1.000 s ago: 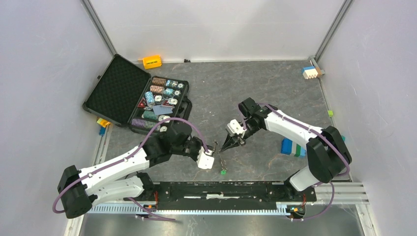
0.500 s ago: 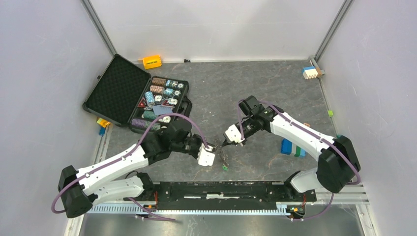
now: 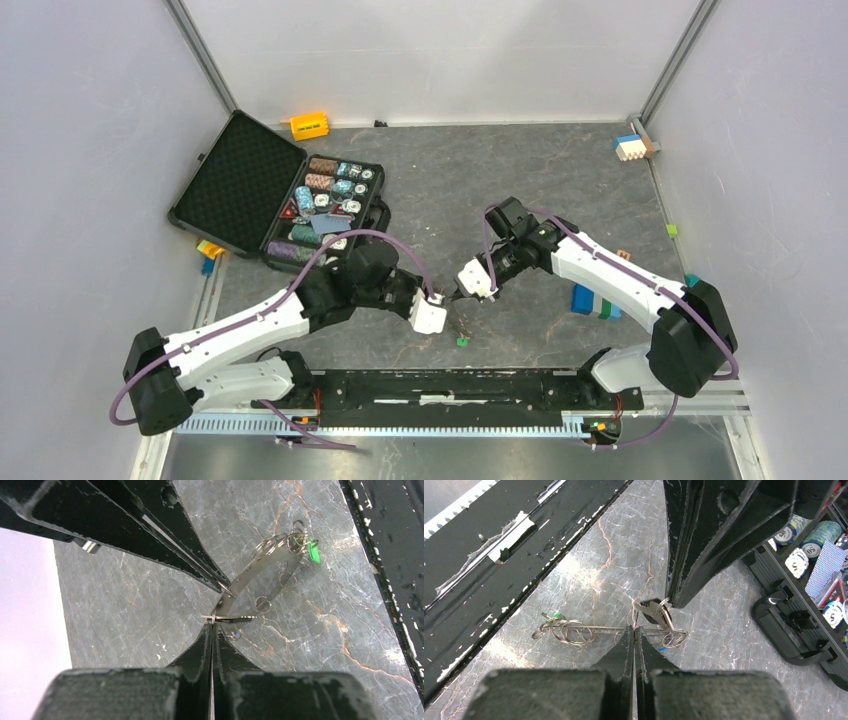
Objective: Put the keys on the keyring
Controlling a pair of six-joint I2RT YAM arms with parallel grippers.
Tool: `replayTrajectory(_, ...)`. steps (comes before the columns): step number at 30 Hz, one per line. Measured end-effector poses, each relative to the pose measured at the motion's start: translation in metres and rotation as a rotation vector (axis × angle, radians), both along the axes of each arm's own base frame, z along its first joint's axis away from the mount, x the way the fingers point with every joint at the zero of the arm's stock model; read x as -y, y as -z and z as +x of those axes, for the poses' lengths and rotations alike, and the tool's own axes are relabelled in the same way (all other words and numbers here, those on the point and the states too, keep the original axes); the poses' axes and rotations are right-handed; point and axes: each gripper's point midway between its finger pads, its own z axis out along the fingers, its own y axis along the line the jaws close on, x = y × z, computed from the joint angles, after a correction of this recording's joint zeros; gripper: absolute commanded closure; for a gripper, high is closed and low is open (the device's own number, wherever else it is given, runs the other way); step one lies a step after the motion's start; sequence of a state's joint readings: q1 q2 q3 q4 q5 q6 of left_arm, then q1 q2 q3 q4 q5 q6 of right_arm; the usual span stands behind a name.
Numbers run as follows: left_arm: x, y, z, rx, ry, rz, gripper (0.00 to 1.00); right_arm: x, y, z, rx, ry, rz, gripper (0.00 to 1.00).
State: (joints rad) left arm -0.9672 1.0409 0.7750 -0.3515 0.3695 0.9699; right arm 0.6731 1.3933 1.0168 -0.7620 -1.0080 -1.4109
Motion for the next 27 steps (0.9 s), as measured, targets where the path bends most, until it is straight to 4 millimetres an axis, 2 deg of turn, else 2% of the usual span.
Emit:
replayTrajectory(8, 0.007, -0.007, 0.003, 0.043, -0.005, -0.026, 0.98, -0.001, -0.002, -0.003, -0.014, -0.007, 0.011, 1.0)
replayTrajectory(18, 0.0, 0.01, -0.003, 0.065, 0.015, -0.017, 0.98, -0.002, -0.006, -0.004, -0.037, -0.008, 0.032, 1.0)
replayTrajectory(27, 0.001, 0.006, -0.002, 0.081, 0.02, -0.028, 0.98, -0.002, -0.007, -0.004, -0.043, -0.007, 0.036, 1.0)
